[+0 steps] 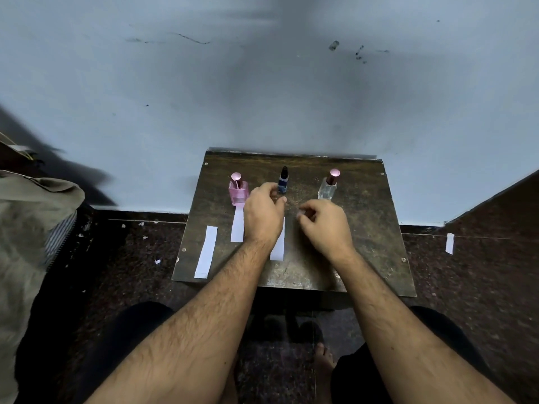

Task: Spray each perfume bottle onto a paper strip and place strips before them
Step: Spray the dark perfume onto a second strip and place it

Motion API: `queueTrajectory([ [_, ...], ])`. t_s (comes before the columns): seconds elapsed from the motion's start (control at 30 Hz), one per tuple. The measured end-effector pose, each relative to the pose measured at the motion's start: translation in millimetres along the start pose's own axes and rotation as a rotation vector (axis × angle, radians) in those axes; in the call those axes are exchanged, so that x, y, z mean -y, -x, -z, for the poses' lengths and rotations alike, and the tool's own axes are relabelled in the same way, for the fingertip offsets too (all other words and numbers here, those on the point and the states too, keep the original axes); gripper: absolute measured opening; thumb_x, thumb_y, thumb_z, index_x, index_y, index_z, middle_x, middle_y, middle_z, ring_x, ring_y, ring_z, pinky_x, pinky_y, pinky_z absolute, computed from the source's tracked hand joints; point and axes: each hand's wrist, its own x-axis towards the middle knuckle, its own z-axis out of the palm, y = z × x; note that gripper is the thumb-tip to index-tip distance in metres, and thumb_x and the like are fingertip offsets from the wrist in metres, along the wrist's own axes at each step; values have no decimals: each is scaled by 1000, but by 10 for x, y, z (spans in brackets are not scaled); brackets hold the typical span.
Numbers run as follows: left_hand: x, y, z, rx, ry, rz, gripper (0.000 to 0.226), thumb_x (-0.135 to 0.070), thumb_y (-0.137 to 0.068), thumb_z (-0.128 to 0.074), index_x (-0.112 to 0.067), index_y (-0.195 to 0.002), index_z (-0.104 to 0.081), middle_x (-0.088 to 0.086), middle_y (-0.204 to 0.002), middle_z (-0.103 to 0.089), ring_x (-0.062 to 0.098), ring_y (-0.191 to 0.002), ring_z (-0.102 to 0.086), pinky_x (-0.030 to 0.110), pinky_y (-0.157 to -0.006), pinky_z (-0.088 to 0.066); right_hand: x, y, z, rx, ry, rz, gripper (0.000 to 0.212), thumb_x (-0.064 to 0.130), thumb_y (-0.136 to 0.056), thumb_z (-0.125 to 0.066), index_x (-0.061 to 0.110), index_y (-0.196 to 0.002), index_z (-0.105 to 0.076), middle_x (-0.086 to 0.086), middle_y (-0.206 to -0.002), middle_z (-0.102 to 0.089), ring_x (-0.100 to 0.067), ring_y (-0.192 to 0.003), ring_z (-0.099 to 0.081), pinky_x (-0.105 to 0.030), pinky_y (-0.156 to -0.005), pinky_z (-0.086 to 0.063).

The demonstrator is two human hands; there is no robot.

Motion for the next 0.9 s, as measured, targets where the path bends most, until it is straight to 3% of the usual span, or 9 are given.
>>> queueTrajectory([
  [0.2,-50,-167,-131,-52,62,34,54,-15,-88,-70,-16,-140,-52,4,-136,-56,20,-123,-55,33,-102,-47,262,-248,114,-216,-178,47,17,16,-85,-66,12,-100,-74,-1,-98,-71,-11,-89,-62,-13,-81,-40],
  [0.27,-65,-220,-156,-56,112,22,57,-12,-87,-70,-19,-140,-52,4,-136,-55,21,-121,-56,40,-97,-52,321,-358,135,-235,-167,65,19,15,-86,-65,10,-102,-74,-2,-101,-71,-14,-93,-64,-10,-82,-36],
  [0.43,-52,-345,-220,-13,135,0,39,-13,-83,-66,-28,-119,-66,-5,-109,-70,20,-90,-69,44,-73,-61,415,-629,172,-181,-84,98,22,15,-87,-63,11,-107,-73,-5,-106,-70,-18,-96,-64,-25,-88,-46],
  [0.53,-55,-365,-206,-19,142,16,29,-12,-86,-65,-24,-112,-70,-4,-96,-73,16,-76,-69,39,-67,-60,432,-714,144,-119,-44,128,20,13,-88,-64,10,-105,-73,-7,-104,-70,-22,-97,-63,-34,-89,-49],
  [0.9,32,-453,-215,16,198,13,23,-15,-87,-69,-24,-108,-70,-3,-96,-74,20,-81,-71,44,-67,-61,464,-826,107,-6,145,179,22,14,-90,-58,12,-108,-72,-6,-111,-68,-24,-105,-60,-38,-91,-48],
])
